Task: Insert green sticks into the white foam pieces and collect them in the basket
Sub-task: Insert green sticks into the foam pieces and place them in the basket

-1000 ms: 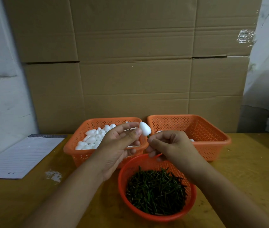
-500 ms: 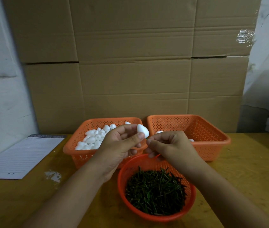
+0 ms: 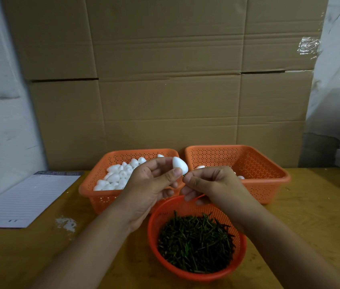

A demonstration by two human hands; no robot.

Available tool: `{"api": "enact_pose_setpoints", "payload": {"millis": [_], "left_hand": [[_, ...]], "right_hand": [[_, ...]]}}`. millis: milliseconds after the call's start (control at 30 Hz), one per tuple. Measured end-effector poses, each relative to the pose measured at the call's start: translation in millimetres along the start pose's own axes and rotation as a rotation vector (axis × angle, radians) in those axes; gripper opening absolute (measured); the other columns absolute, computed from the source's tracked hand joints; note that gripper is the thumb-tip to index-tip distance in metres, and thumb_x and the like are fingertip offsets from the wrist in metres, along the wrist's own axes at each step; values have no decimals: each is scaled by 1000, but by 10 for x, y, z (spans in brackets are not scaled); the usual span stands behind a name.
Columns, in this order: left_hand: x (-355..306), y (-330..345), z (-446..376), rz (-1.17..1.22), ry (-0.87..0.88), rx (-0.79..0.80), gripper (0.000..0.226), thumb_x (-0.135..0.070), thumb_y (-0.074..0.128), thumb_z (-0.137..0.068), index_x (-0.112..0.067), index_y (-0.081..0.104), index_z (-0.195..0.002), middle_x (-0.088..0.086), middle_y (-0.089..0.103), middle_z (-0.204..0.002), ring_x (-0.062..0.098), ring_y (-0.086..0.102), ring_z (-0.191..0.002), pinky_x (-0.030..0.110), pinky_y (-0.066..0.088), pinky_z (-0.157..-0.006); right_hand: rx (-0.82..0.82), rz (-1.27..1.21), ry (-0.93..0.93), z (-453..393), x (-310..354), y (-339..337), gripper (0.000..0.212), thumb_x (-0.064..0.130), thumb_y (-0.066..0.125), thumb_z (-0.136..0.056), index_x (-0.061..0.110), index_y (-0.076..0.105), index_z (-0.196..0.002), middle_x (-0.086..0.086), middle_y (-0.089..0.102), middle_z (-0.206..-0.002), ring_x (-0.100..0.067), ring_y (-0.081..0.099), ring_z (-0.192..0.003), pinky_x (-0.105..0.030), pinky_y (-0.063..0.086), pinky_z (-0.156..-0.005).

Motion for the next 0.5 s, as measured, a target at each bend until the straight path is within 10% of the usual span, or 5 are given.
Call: {"api": "enact_pose_setpoints", "payload": {"millis": [500], "left_hand": [[-44, 7, 27, -10, 22, -24, 50, -31, 80, -69, -15, 68, -116, 6, 73, -112, 9, 63, -77, 23, 53, -65]], "right_hand": [[-102, -11, -29, -16, 6, -106, 10, 9, 69, -91, 1, 74, -90, -16, 74, -77, -15, 66, -63, -21, 50, -54]]}}
Point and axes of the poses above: each hand's wrist, its own z-axis away from the middle knuckle, its own y-axis out of the palm, x = y × z, the point moved 9 cm from there along -z, towards the middle knuckle
